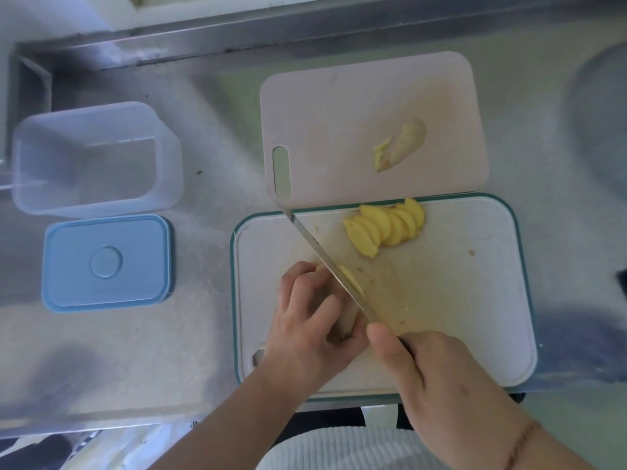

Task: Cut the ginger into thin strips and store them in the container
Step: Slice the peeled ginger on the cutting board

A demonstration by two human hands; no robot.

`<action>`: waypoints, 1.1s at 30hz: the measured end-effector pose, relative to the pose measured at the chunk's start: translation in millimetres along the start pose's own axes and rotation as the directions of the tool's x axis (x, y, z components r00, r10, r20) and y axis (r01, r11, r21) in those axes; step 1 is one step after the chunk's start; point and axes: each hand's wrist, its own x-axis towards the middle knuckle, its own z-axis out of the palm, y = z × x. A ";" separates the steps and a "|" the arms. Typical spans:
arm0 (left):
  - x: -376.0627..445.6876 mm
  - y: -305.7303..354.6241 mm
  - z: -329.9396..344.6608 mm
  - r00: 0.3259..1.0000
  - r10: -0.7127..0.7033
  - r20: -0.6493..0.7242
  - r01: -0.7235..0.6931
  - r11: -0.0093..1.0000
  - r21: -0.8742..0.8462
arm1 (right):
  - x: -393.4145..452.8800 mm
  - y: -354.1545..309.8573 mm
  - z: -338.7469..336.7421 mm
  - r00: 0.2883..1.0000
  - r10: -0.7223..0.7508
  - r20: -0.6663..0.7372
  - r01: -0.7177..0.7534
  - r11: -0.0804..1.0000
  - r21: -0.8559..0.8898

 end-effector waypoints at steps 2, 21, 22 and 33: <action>-1.2 -1.6 1.2 1.000 0.005 0.005 -0.005 1.000 0.006 | 4.0 -2.2 -0.6 1.000 -0.014 0.003 0.014 1.000 0.016; -3.0 -4.2 1.2 1.000 0.023 0.004 -0.023 0.999 0.044 | 24.7 12.2 5.7 0.997 -0.070 -0.034 0.073 0.993 0.088; -3.1 -4.2 1.2 1.000 0.027 0.003 -0.027 0.998 0.049 | 15.7 18.2 7.4 0.998 -0.061 -0.030 0.063 0.995 0.082; -1.2 -3.6 -1.9 1.000 0.005 0.019 -0.005 1.000 0.009 | 40.1 17.6 16.9 0.996 -0.067 -0.054 0.072 0.991 0.110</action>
